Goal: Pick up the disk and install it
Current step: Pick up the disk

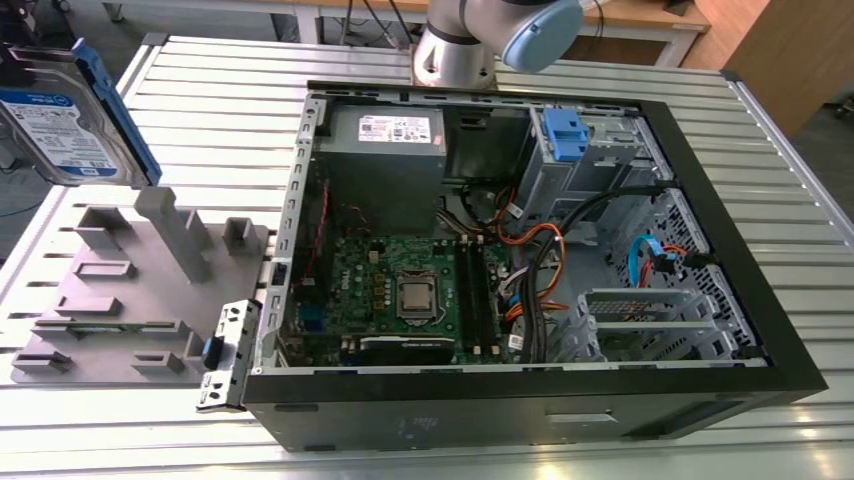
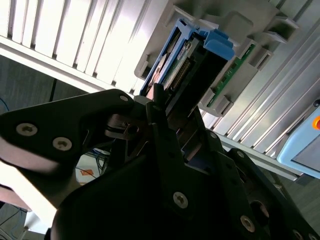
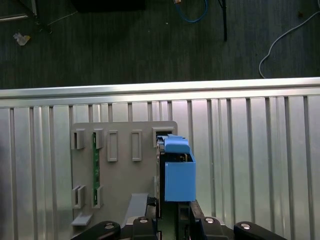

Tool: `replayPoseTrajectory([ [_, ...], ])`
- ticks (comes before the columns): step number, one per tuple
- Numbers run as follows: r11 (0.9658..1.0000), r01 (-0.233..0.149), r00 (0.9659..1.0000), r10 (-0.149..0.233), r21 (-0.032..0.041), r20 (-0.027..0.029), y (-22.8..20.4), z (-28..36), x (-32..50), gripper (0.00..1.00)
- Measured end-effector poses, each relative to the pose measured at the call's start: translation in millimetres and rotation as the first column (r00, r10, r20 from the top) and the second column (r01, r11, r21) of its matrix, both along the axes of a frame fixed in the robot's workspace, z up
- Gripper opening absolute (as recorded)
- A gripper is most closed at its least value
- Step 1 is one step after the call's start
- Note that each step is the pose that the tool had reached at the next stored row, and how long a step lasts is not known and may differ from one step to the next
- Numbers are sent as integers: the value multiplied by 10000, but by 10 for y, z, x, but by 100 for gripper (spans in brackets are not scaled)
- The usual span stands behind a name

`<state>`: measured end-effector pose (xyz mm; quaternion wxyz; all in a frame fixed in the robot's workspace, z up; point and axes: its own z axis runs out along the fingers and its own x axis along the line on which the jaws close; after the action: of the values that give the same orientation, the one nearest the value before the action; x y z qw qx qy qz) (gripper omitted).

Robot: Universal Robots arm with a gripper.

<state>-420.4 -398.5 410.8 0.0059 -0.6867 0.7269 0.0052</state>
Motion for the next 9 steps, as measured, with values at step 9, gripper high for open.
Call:
replayPoseTrajectory([
  [9, 10000, 0, 10000, 0, 0, -1, 0, 66, 0, 35],
])
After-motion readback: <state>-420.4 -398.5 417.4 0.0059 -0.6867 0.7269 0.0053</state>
